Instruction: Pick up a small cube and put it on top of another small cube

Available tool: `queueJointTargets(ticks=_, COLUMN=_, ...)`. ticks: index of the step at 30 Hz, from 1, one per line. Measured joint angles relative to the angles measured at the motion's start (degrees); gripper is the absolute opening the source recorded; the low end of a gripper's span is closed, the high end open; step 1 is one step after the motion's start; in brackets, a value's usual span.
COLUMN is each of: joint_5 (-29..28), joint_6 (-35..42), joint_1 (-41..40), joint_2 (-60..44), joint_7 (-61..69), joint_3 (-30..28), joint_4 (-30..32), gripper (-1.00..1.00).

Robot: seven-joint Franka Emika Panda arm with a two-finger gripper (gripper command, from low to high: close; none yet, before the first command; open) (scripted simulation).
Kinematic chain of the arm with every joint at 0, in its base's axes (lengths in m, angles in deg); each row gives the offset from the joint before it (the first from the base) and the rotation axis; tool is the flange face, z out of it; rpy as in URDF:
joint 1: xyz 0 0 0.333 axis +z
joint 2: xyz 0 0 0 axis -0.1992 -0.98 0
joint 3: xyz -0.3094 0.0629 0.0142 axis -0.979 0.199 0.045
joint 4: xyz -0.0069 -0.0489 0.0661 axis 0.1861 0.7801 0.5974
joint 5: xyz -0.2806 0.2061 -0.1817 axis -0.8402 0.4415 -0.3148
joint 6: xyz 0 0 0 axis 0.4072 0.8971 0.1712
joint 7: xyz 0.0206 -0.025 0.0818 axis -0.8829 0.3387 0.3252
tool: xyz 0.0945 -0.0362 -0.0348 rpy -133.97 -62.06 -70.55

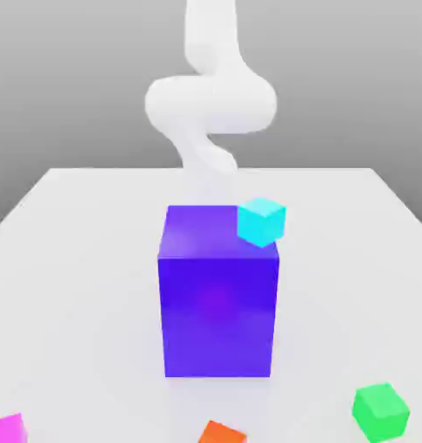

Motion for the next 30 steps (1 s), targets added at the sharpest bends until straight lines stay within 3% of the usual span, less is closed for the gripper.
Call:
queueJointTargets(ticks=15, joint_5=13.1, joint_6=-4.5, joint_1=6.2, joint_2=-31.4, joint_7=28.8, joint_3=-17.1, joint_4=-4.7, gripper=0.00)
queueJointTargets(ticks=23, joint_5=20.0, joint_6=-6.8, joint_1=2.1, joint_2=-48.0, joint_7=43.9, joint_3=-18.8, joint_4=-7.2, gripper=0.00)
queueJointTargets(ticks=30, joint_5=20.7, joint_6=-10.2, joint_1=-2.4, joint_2=-60.8, joint_7=53.7, joint_3=-18.9, joint_4=-8.9, gripper=0.00)
